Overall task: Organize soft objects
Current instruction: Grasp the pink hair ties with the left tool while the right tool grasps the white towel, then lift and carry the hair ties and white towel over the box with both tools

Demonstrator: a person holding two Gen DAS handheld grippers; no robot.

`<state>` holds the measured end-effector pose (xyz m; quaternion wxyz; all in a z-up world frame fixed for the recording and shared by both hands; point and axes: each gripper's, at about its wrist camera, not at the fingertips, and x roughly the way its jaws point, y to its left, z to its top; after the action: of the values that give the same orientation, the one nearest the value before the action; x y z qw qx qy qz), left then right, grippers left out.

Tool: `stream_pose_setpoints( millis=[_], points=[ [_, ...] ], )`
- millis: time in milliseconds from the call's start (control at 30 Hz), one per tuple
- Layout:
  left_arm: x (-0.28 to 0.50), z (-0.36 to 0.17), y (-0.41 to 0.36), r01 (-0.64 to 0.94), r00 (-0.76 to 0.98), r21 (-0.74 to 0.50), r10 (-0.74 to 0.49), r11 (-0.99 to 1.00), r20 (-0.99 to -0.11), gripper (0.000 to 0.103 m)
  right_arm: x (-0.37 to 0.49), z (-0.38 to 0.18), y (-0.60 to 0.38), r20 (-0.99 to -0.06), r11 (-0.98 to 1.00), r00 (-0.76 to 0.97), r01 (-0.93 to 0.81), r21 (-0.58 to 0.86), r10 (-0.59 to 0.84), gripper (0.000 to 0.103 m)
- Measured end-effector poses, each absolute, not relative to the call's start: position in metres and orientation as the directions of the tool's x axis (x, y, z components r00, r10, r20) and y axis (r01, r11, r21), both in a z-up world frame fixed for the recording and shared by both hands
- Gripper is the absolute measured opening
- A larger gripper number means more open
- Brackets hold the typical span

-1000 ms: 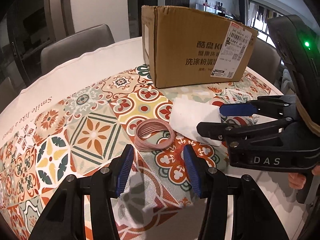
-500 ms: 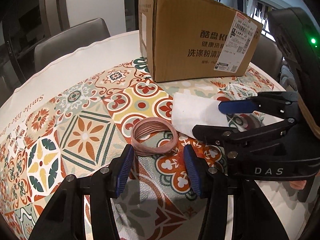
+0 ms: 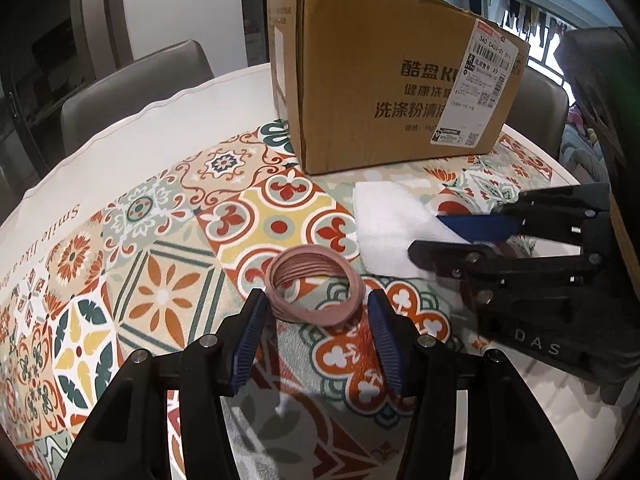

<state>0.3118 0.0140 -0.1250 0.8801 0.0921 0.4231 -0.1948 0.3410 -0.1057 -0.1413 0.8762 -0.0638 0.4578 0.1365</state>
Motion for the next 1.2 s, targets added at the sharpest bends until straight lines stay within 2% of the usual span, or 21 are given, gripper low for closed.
stream_pose_setpoints(
  millis=[33,100,233,300,400,500,600,1200],
  points=[
    [0.313,-0.125,0.013,0.421,0.567,-0.002,-0.265,0.907,-0.780,0.052,0.341,-0.141,-0.106,-0.818,0.954,0.545,-0.299,0.014,0.183,0.019],
    [0.315,-0.125,0.013,0.419,0.566,-0.006,-0.267,0.908,-0.780,0.052,0.341,-0.140,-0.106,-0.816,0.952,0.547,-0.305,0.015,0.187,0.014],
    [0.320,-0.126,0.013,0.417,0.563,-0.020,-0.275,0.909,-0.779,0.050,0.339,-0.140,-0.107,-0.811,0.954,0.554,-0.298,0.018,0.188,0.012],
    [0.322,-0.126,0.012,0.418,0.558,-0.033,-0.285,0.908,-0.779,0.033,0.340,-0.140,-0.107,-0.812,0.956,0.552,-0.291,0.026,0.190,0.012],
    [0.322,-0.127,0.012,0.420,0.552,-0.050,-0.299,0.906,-0.778,0.019,0.339,-0.139,-0.109,-0.810,0.957,0.555,-0.287,0.029,0.191,0.012],
    [0.320,-0.126,0.012,0.420,0.555,-0.059,-0.308,0.906,-0.773,0.011,0.337,-0.138,-0.111,-0.807,0.959,0.557,-0.279,0.039,0.195,0.011],
    [0.317,-0.122,0.011,0.414,0.564,-0.060,-0.308,0.908,-0.766,0.009,0.333,-0.135,-0.116,-0.801,0.962,0.563,-0.269,0.054,0.203,0.011],
    [0.286,-0.085,0.008,0.338,0.636,-0.092,-0.300,0.937,-0.711,0.008,0.306,-0.102,-0.132,-0.743,0.964,0.623,-0.236,0.120,0.245,0.010]
  ],
)
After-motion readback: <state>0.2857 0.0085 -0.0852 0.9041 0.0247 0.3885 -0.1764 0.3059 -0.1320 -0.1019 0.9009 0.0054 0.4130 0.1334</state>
